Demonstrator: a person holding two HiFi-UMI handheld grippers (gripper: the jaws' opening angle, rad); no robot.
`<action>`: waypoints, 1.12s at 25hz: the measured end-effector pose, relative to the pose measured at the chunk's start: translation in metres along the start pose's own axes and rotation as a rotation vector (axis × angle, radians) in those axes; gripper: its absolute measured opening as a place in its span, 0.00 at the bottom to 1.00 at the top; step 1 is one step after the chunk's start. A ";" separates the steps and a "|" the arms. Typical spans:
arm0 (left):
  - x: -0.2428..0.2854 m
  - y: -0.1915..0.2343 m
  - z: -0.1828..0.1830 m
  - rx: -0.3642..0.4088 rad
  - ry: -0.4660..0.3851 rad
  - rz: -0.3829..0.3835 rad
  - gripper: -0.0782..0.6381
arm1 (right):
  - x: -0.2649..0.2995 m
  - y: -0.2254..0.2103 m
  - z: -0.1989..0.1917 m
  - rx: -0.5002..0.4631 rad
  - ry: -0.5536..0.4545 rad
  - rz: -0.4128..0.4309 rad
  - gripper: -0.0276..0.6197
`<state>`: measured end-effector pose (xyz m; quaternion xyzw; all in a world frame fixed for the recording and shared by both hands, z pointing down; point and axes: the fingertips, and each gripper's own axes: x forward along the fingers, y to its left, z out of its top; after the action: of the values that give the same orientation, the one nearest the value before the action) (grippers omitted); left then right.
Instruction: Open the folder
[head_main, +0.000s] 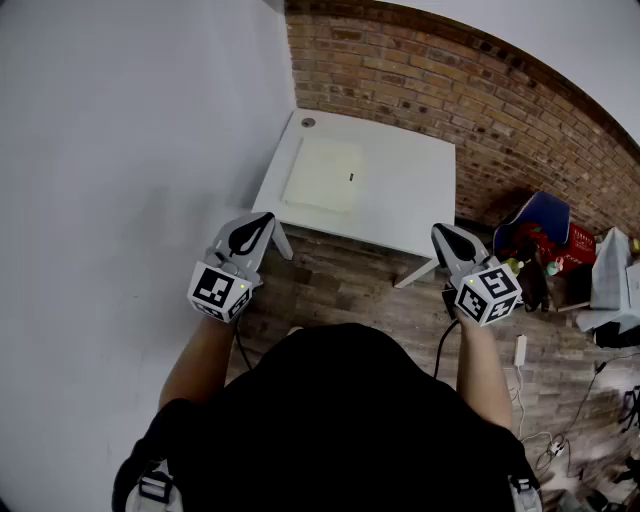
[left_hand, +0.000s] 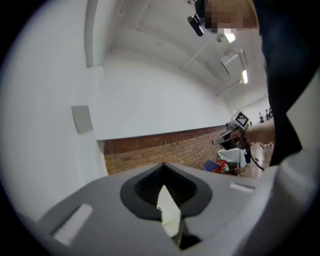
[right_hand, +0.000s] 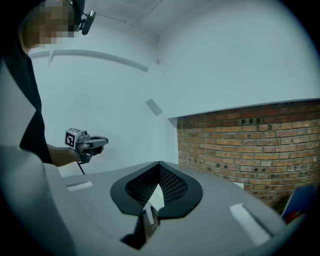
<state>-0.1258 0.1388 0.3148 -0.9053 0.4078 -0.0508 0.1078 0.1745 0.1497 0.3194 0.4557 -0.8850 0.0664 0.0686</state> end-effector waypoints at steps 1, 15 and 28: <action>0.002 -0.003 0.000 0.005 0.001 -0.001 0.11 | -0.002 -0.003 0.000 -0.001 -0.002 -0.002 0.04; 0.018 -0.031 -0.010 0.004 0.056 0.043 0.11 | -0.012 -0.035 -0.008 0.044 -0.054 0.037 0.04; 0.035 -0.039 -0.025 -0.036 0.085 0.048 0.11 | -0.007 -0.057 -0.025 0.061 -0.038 0.019 0.04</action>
<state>-0.0792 0.1342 0.3486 -0.8941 0.4343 -0.0794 0.0753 0.2264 0.1265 0.3457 0.4505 -0.8879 0.0852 0.0372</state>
